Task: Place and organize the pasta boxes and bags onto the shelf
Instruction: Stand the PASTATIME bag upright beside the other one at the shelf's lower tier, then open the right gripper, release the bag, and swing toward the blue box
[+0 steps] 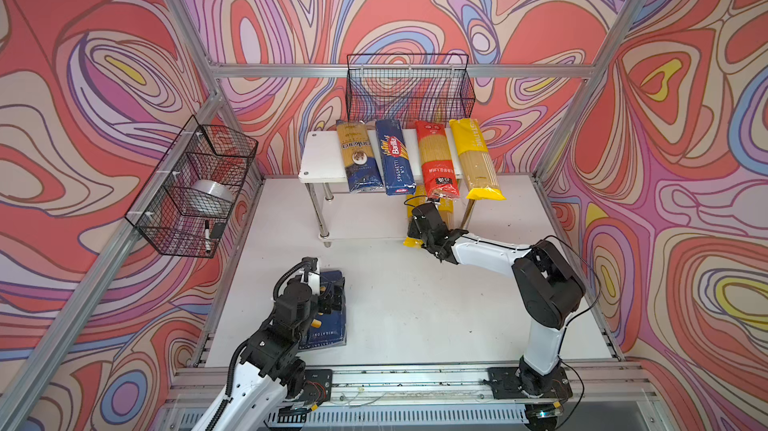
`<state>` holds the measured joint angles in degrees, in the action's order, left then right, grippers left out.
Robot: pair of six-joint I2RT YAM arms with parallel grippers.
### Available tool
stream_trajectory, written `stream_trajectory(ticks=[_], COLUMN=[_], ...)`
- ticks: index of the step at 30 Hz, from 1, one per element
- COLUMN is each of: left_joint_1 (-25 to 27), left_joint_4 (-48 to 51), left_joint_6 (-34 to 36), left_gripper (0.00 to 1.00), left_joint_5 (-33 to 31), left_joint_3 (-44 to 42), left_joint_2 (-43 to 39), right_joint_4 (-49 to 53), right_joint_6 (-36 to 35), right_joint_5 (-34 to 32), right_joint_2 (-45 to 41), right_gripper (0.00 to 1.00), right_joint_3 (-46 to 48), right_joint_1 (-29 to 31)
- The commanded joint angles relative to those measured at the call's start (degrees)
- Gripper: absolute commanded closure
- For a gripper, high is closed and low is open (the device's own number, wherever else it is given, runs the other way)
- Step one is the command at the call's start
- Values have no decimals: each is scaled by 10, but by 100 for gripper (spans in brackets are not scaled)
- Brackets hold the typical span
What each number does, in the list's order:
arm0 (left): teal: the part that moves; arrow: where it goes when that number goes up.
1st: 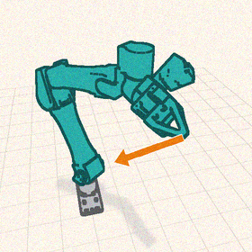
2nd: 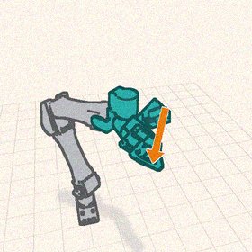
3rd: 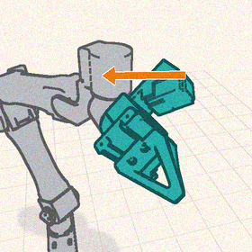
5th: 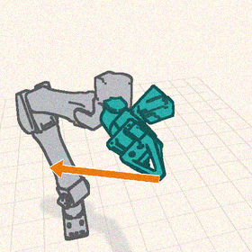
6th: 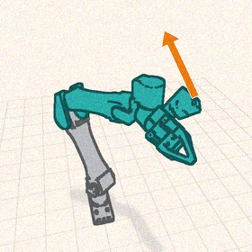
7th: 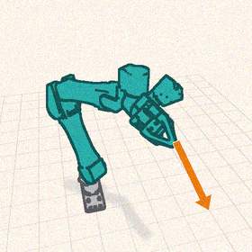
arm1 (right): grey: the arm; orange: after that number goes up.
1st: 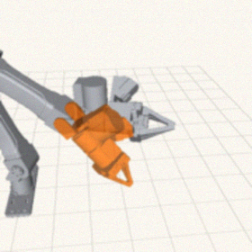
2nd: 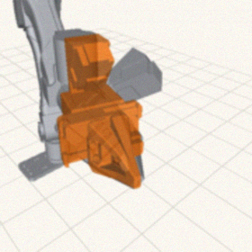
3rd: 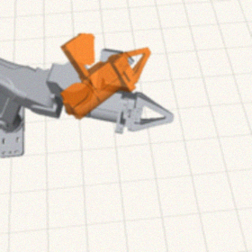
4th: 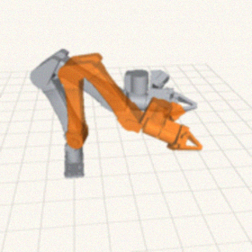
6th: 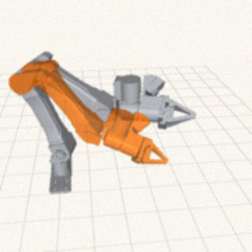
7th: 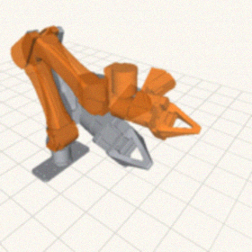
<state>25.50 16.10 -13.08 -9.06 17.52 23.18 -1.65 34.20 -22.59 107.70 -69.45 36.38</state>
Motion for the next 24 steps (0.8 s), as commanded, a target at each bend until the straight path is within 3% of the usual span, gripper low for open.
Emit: stream_trajectory(ticks=[1,13,20,24], left_joint_1=[-3,-4,-3,-3], left_joint_4=[-5,-5,-5,-5], left_joint_6=[5,4,4,5], left_gripper=[0,0,0,0], left_joint_5=[-5,-9,-8,-3], left_joint_3=[7,8,8,9], left_joint_2=[0,-1,1,3], right_joint_4=[-34,-23,-8,-14], right_joint_6=[6,10,21,31], right_joint_5=[-1,7,17,23], right_joint_2=[4,6,-12,-27], right_gripper=[99,82,55,48], right_joint_3=[-17,-16,8,35], right_joint_1=[-3,-8,-9,-8])
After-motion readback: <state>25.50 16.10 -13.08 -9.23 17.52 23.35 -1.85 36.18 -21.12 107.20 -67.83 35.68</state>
